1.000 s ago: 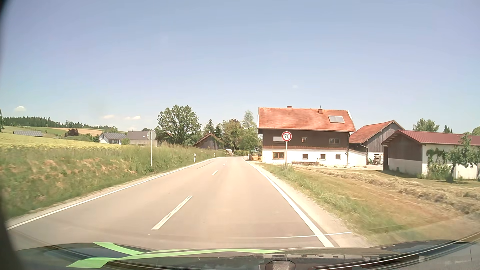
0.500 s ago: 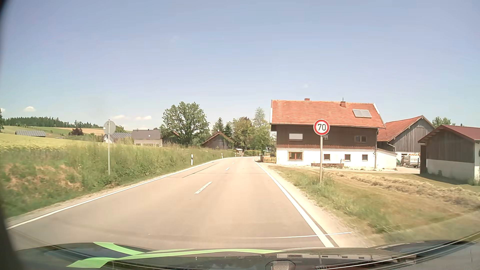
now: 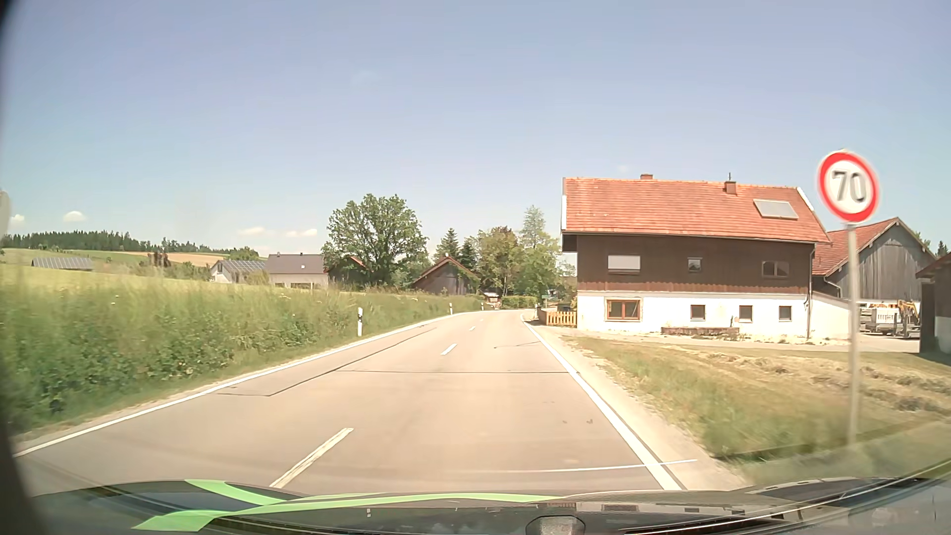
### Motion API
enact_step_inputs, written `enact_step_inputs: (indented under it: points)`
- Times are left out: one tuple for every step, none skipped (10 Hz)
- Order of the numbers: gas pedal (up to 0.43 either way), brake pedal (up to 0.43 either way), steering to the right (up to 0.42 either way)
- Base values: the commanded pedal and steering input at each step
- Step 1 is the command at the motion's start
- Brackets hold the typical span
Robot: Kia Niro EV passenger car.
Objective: Follow the waypoints while adhering to traffic rules and regulations
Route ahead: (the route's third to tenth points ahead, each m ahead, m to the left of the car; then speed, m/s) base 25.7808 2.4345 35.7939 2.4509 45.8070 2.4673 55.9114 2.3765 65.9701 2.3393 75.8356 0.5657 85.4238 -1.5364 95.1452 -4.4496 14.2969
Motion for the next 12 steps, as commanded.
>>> enact_step_inputs:
  points:
    - [0.079,0.0,-0.01]
    - [0.079,0.0,-0.008]
    - [0.087,0.0,-0.006]
    - [0.087,0.0,-0.006]
    - [0.087,0.0,-0.006]
    - [0.087,0.0,-0.005]
    - [0.087,0.0,-0.005]
    - [0.098,0.0,-0.004]
    - [0.11,0.0,-0.001]
    - [0.11,0.0,0.001]
    - [0.11,0.0,0.003]
    - [0.11,0.0,0.003]
